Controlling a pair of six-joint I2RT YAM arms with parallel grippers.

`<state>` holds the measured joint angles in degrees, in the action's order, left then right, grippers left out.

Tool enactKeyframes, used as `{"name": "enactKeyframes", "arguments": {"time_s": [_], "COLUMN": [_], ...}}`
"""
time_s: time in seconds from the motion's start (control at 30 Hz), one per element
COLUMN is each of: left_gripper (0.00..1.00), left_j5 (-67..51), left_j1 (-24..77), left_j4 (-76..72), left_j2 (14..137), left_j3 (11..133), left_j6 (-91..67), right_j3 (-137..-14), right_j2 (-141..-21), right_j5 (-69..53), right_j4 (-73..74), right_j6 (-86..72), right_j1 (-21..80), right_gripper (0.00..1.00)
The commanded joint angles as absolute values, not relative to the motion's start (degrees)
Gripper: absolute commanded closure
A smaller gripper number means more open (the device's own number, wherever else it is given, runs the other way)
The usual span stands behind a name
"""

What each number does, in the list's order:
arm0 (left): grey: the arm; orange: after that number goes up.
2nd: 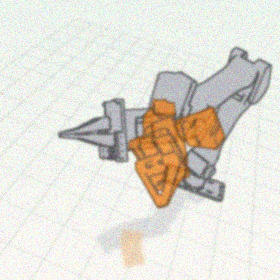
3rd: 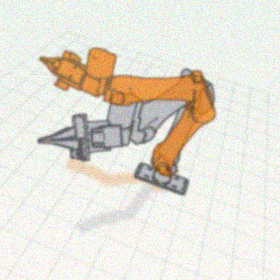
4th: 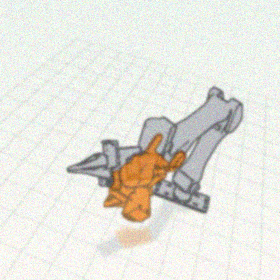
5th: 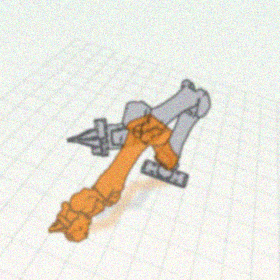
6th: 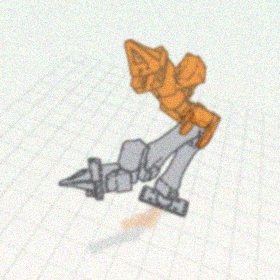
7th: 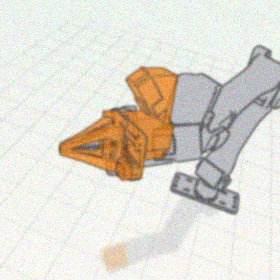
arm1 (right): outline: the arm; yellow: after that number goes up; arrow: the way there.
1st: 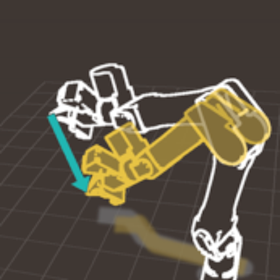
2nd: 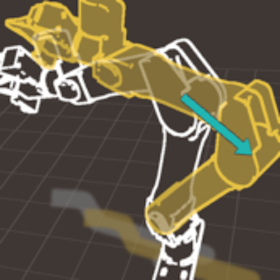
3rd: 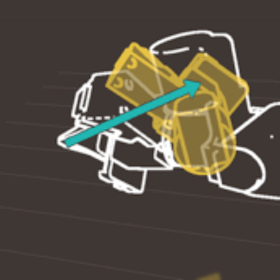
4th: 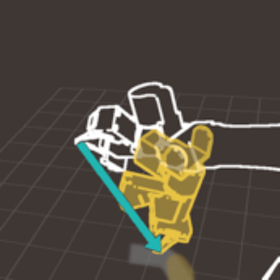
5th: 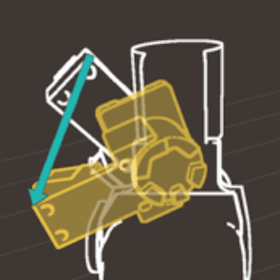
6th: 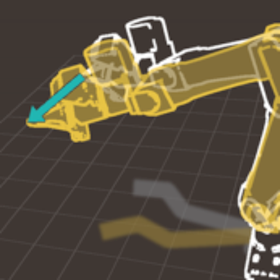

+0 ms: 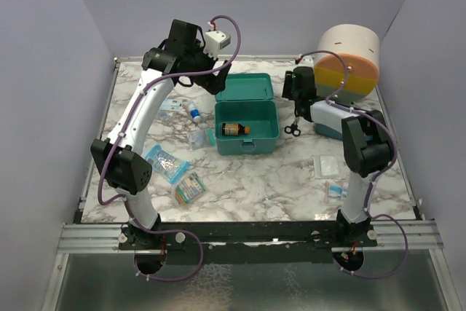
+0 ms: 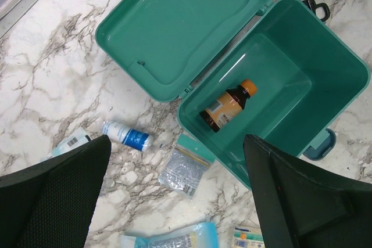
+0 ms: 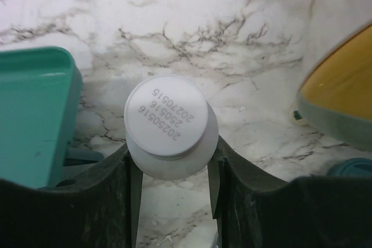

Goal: Organize the medicine kit

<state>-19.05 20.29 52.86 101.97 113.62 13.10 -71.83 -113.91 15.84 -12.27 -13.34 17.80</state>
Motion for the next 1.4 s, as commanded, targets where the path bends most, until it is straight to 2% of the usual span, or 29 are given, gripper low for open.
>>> {"name": "enactKeyframes", "arguments": {"time_s": [0.0, 0.23, 0.47, 1.0, 1.37], "left_gripper": [0.01, 0.01, 0.01, 0.01, 0.01], "left_j5": [-19.55, -17.82, -13.22, -13.89, -13.48], "left_j1": [19.57, 17.5, 13.82, 8.47, 3.65], "left_j4": [51.25, 50.4, 48.73, 48.1, 46.46], "left_j2": [99.1, 100.17, 102.56, 102.71, 102.17], "left_j3": [113.11, 113.57, 114.56, 110.65, 105.25], "left_j6": [11.87, 9.96, 6.48, 7.08, 4.13], "right_j3": [-70.84, -71.19, -79.54, -98.86, -103.88], "right_j2": [-103.24, -92.97, -91.08, -102.19, -107.02], "right_j5": [14.9, 7.8, 0.65, 0.38, 7.77], "right_j4": [-10.91, -2.82, 11.04, 38.16, 48.58], "right_j6": [-9.93, -7.3, -0.11, 15.14, 25.57], "right_j1": [18.06, 18.1, 20.22, 33.99, 40.49], "right_gripper": [0.99, 0.99, 0.99, 0.99, 0.99]}}
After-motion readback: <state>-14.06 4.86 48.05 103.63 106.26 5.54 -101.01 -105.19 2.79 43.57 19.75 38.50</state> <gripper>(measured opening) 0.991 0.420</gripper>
